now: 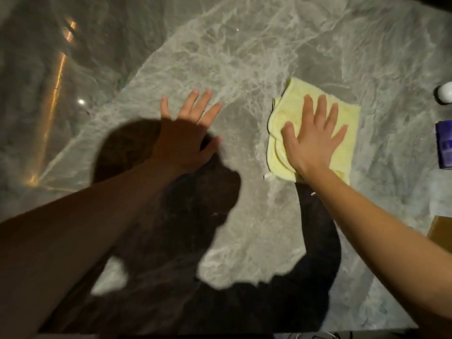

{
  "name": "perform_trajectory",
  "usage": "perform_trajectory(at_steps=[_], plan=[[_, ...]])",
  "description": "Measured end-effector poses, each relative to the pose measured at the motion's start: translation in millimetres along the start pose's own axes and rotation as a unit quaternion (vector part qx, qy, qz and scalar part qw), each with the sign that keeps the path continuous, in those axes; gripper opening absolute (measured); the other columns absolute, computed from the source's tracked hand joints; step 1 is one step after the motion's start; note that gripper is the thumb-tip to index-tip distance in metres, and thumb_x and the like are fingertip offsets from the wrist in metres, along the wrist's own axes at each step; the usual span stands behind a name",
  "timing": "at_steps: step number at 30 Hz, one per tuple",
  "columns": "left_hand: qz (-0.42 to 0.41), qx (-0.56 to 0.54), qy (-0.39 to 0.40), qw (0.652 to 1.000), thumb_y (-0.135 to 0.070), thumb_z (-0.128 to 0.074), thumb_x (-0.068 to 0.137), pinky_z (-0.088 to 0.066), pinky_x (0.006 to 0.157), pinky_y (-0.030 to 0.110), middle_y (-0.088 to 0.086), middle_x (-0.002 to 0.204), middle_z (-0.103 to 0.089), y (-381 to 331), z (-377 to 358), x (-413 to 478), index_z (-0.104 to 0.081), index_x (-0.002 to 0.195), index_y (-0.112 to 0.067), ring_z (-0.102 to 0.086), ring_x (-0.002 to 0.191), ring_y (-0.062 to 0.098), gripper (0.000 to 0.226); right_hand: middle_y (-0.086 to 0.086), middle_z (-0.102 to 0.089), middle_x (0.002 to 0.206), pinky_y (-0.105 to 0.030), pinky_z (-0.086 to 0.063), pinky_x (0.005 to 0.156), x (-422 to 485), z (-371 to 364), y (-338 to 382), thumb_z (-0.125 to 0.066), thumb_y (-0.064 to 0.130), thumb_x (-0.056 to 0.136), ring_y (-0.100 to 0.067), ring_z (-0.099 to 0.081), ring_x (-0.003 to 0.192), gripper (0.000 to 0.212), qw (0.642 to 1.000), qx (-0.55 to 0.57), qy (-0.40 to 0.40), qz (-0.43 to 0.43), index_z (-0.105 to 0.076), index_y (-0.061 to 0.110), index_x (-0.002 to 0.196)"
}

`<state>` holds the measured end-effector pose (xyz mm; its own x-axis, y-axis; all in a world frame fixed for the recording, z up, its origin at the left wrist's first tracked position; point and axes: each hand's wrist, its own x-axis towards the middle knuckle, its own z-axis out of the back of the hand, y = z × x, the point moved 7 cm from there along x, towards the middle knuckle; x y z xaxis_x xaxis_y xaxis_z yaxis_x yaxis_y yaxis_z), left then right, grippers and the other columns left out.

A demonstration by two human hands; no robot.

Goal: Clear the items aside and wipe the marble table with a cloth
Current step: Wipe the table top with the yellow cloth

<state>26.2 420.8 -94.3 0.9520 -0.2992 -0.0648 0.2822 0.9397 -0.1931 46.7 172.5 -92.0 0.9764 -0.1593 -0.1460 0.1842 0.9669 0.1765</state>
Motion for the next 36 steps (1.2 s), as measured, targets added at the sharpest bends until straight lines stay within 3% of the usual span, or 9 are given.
perform_trajectory(at_steps=[6,10,13,17,20,24,29,36], plan=[[0.016,-0.053,-0.035,0.998,-0.056,-0.029,0.087,-0.005,0.111,0.064,0.002,0.153,-0.033,1,6,-1,-0.033,0.144,-0.016,-0.025,0.144,0.019,0.070,-0.003,0.001,0.162,-0.062,0.007,0.114,46,-4,63,-0.026,0.053,0.091,-0.031,0.010,0.148,0.069,0.999,-0.004,-0.002,0.040,-0.006,0.028,0.153],[0.028,-0.125,-0.019,0.992,-0.059,-0.017,0.088,0.008,0.115,0.056,-0.004,0.158,-0.018,5,6,-1,-0.016,0.149,-0.019,-0.007,0.147,0.013,0.073,-0.002,0.000,0.163,-0.062,0.005,0.115,41,-4,63,-0.026,0.052,0.093,-0.030,0.008,0.149,0.067,0.999,-0.013,-0.010,0.043,-0.007,0.029,0.152],[0.006,-0.165,0.015,0.986,-0.052,-0.020,0.095,0.012,0.116,0.051,-0.004,0.159,-0.013,8,9,-3,-0.011,0.150,-0.020,0.000,0.147,0.011,0.064,-0.001,-0.001,0.163,-0.061,0.004,0.116,24,-6,71,-0.026,0.052,0.093,-0.029,0.008,0.149,0.066,0.998,-0.027,-0.004,0.058,-0.008,0.029,0.152],[-0.061,-0.101,0.023,0.993,-0.049,-0.022,0.095,0.007,0.115,0.052,-0.003,0.159,-0.015,36,11,-29,-0.019,0.149,-0.023,-0.005,0.147,0.013,0.060,-0.001,-0.003,0.163,-0.060,0.003,0.116,-29,-19,87,-0.020,0.058,0.089,-0.030,0.006,0.149,0.070,0.992,-0.047,0.006,0.116,-0.008,0.030,0.152],[-0.037,-0.056,0.007,0.998,-0.049,-0.025,0.091,0.001,0.113,0.058,0.000,0.158,-0.018,87,18,-51,-0.029,0.145,-0.024,-0.011,0.147,0.017,0.060,-0.001,-0.004,0.163,-0.061,0.002,0.115,-71,-29,105,-0.019,0.060,0.087,-0.030,0.005,0.149,0.073,0.987,-0.052,0.016,0.149,-0.010,0.029,0.152],[-0.032,-0.018,0.009,0.999,-0.051,-0.024,0.089,-0.004,0.111,0.061,0.002,0.158,-0.018,142,27,-80,-0.029,0.145,-0.023,-0.012,0.147,0.017,0.063,-0.004,-0.006,0.162,-0.063,-0.001,0.115,-133,-44,140,-0.024,0.060,0.088,-0.032,0.002,0.149,0.074,0.976,-0.070,0.037,0.202,-0.012,0.027,0.153],[-0.011,-0.005,0.006,1.000,-0.054,-0.024,0.088,-0.004,0.114,0.056,0.001,0.159,-0.016,141,22,-102,-0.025,0.147,-0.024,-0.010,0.147,0.019,0.066,-0.004,-0.005,0.162,-0.064,-0.005,0.113,-207,-67,190,-0.030,0.061,0.088,-0.033,0.004,0.149,0.075,0.947,-0.087,0.072,0.300,-0.014,0.027,0.152],[0.002,-0.024,-0.007,1.000,-0.055,-0.016,0.091,-0.003,0.116,0.055,0.000,0.159,-0.014,142,24,-103,-0.023,0.148,-0.025,-0.007,0.147,0.016,0.065,0.001,-0.005,0.162,-0.064,-0.007,0.114,-204,-70,214,-0.034,0.061,0.087,-0.030,0.002,0.149,0.074,0.934,-0.098,0.074,0.336,-0.015,0.032,0.152]])
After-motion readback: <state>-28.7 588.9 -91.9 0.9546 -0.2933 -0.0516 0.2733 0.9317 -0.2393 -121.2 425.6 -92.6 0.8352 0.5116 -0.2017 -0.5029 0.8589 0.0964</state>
